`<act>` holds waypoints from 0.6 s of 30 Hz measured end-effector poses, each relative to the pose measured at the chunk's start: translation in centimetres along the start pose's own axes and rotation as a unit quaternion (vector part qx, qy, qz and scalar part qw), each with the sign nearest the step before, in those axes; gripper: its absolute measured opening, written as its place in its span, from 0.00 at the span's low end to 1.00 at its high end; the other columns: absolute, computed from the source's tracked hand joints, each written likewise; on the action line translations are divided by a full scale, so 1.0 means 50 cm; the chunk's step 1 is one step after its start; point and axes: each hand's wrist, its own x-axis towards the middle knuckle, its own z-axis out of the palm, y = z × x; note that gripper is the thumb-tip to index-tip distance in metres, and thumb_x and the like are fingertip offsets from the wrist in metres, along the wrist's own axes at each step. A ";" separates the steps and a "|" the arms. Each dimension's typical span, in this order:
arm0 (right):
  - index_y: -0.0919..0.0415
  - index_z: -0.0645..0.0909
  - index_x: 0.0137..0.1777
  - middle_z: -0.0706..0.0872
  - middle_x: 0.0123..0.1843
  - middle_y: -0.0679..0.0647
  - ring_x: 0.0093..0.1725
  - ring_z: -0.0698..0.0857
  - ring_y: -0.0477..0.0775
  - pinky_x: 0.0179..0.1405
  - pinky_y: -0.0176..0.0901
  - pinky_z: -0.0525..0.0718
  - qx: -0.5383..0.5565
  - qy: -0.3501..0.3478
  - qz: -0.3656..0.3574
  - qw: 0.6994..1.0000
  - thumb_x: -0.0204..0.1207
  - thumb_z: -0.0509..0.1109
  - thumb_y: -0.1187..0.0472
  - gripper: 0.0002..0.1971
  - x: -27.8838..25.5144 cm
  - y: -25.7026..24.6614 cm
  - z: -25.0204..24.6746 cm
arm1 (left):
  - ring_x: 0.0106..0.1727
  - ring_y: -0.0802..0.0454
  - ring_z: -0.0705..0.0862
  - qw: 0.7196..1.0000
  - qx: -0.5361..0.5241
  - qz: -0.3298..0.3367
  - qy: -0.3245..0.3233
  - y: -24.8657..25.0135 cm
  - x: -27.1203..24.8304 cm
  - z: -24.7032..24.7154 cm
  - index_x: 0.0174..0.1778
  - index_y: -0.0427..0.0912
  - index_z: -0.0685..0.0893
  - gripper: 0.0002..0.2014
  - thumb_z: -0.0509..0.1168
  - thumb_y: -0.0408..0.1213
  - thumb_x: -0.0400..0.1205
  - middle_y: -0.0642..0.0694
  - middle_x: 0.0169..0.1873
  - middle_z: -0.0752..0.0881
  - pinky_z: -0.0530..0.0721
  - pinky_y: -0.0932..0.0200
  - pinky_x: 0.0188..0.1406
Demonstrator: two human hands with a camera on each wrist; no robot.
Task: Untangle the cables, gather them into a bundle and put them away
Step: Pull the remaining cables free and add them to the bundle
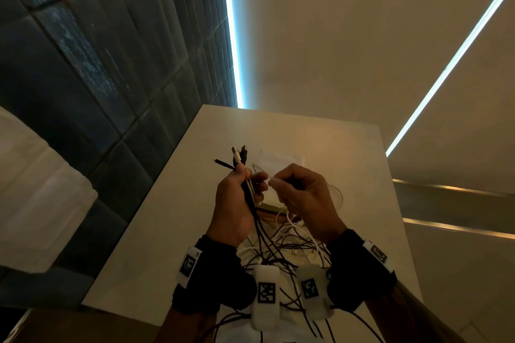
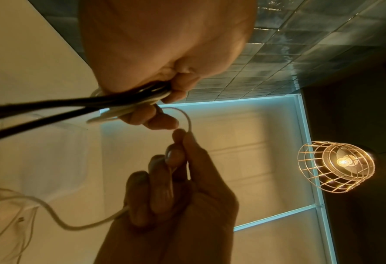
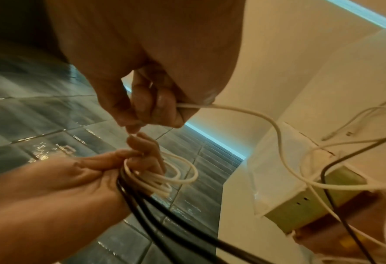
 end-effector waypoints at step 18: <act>0.70 0.84 0.39 0.68 0.28 0.60 0.24 0.65 0.48 0.24 0.37 0.62 -0.049 -0.064 0.168 0.982 0.82 0.66 0.67 0.12 -0.062 0.237 -0.064 | 0.19 0.59 0.60 0.992 -0.019 0.034 -0.123 0.007 -0.017 0.001 0.32 0.43 0.69 0.18 0.51 0.43 0.88 0.52 0.21 0.65 0.58 0.61 0.21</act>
